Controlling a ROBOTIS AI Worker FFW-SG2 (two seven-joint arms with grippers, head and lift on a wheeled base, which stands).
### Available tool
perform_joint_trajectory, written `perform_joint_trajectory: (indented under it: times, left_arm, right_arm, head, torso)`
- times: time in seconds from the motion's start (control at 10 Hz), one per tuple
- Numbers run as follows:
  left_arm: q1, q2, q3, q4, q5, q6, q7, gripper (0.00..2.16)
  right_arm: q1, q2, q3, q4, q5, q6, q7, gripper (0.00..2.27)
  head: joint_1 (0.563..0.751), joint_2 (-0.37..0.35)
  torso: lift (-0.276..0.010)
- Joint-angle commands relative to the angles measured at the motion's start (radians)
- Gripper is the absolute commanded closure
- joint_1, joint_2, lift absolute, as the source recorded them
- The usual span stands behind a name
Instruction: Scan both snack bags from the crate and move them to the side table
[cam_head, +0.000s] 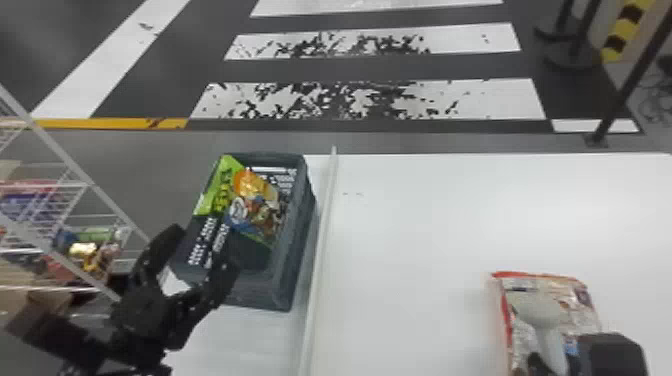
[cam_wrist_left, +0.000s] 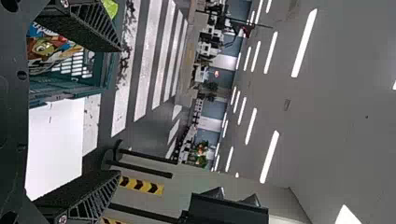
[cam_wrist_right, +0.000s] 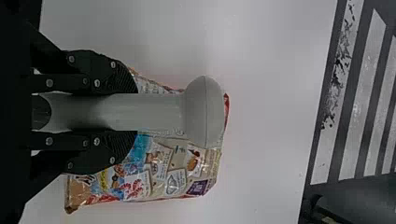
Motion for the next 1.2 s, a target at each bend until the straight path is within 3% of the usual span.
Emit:
perform_joint_trajectory:
  times: [0.0, 0.4, 0.7, 0.8, 1.1]
  left_arm:
    - [0.004, 0.0, 0.0, -0.003, 0.0, -0.006, -0.002, 0.06]
    - [0.013, -0.003, 0.005, -0.016, -0.002, -0.016, -0.002, 0.06]
    - [0.021, -0.007, 0.012, -0.022, -0.003, -0.022, -0.003, 0.06]
    - [0.025, -0.007, 0.014, -0.025, -0.005, -0.031, -0.003, 0.06]
    - [0.03, -0.011, 0.015, -0.029, -0.008, -0.049, -0.003, 0.06]
  right_arm:
    - [0.008, 0.0, -0.049, -0.036, -0.027, -0.03, -0.001, 2.25]
    - [-0.07, -0.002, -0.276, -0.014, -0.133, -0.054, 0.026, 2.25]
    - [-0.213, -0.038, -0.439, 0.176, -0.159, -0.091, 0.09, 2.25]
    - [-0.242, -0.063, -0.466, 0.256, -0.159, -0.183, 0.124, 2.25]
    - [-0.285, -0.103, -0.486, 0.375, -0.158, -0.239, 0.165, 2.25]
  head:
    - [0.695, 0.152]
    - [0.695, 0.025]
    - [0.695, -0.142]
    - [0.695, -0.165]
    - [0.695, -0.256]
  torso:
    - [-0.029]
    - [-0.029]
    - [-0.029]
    - [-0.029]
    - [-0.029]
